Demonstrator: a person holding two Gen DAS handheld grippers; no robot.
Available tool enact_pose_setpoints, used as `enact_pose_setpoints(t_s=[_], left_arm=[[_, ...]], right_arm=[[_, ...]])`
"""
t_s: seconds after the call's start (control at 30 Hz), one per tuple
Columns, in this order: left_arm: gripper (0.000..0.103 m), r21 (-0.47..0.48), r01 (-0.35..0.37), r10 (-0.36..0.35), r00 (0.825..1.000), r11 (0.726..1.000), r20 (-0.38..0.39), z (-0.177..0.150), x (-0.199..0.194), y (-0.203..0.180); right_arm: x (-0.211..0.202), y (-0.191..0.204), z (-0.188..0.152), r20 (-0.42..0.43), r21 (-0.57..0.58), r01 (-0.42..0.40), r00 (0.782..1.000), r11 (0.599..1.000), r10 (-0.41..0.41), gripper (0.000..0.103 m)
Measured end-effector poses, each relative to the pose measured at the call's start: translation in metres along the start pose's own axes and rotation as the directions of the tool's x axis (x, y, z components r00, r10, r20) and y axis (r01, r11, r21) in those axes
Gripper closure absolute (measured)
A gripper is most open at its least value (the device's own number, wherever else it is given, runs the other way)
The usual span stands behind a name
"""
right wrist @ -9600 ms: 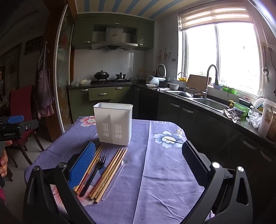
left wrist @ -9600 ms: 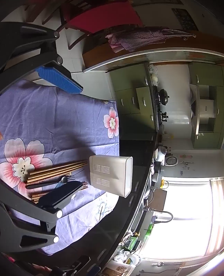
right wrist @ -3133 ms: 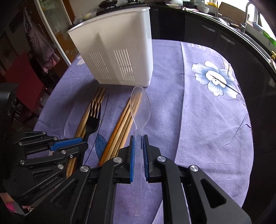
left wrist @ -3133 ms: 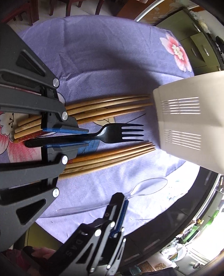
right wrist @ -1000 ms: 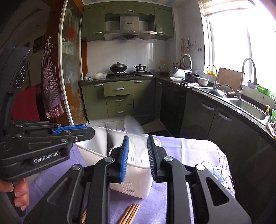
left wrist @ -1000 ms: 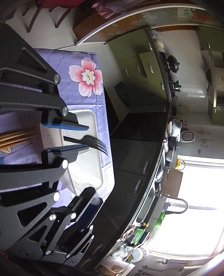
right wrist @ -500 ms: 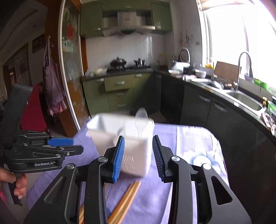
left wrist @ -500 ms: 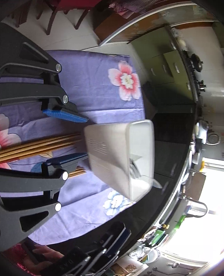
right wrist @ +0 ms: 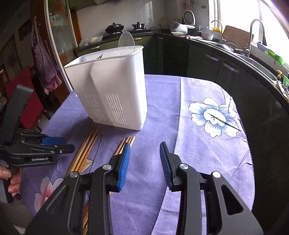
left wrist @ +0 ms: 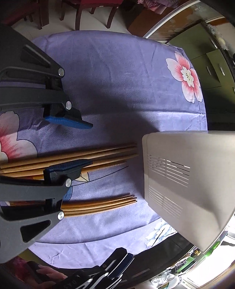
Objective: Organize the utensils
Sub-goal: 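Move both tools back down to the wooden chopsticks on the cloth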
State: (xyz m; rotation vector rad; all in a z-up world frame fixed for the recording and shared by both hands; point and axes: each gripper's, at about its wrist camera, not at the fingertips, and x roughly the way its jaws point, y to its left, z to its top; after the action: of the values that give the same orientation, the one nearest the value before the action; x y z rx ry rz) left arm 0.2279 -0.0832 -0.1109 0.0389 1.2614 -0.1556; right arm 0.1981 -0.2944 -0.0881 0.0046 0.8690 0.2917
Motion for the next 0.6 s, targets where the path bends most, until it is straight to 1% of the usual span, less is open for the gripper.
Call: enact_pose_setpoints(t_s=[0.1,0.27,0.37,0.47,0.53,0.57,0.6], left_arm=[[0.075,-0.002,-0.019,0.019,1.0,1.0,-0.02,0.004,0.007,0.001],[0.075,0.009,-0.026,0.026,0.999,1.0,-0.034,0.004,0.013,-0.004],[0.076,0.025,-0.045,0.046,0.998,0.999,-0.035,0.005,0.017,-0.008],[0.076,0.032,-0.049,0.051,0.997,0.998,-0.053,0.006,0.022,-0.012],[0.079,0.044,-0.07,0.072,0.996,0.997,-0.047,0.006,0.023,-0.012],[0.082,0.042,-0.07,0.072,0.996,0.997,-0.048,0.005,0.023,-0.011],[0.089,0.038,-0.071,0.073,0.996,0.997,-0.05,0.006,0.022,-0.008]], right_arm=[[0.005,-0.002,0.003,-0.006,0.01,-0.014,1.0,1.0,0.014,0.069],[0.007,0.0,0.006,-0.01,0.011,-0.017,1.0,1.0,0.017,0.069],[0.008,0.0,0.007,-0.011,0.012,-0.018,1.0,1.0,0.018,0.069],[0.009,0.002,0.006,-0.019,0.008,-0.018,1.0,1.0,0.018,0.069],[0.011,0.004,0.006,-0.027,0.002,-0.018,0.999,1.0,0.018,0.069],[0.013,0.005,0.005,-0.033,-0.001,-0.019,0.999,1.0,0.019,0.068],[0.015,0.007,0.005,-0.041,-0.004,-0.022,0.999,1.0,0.022,0.068]])
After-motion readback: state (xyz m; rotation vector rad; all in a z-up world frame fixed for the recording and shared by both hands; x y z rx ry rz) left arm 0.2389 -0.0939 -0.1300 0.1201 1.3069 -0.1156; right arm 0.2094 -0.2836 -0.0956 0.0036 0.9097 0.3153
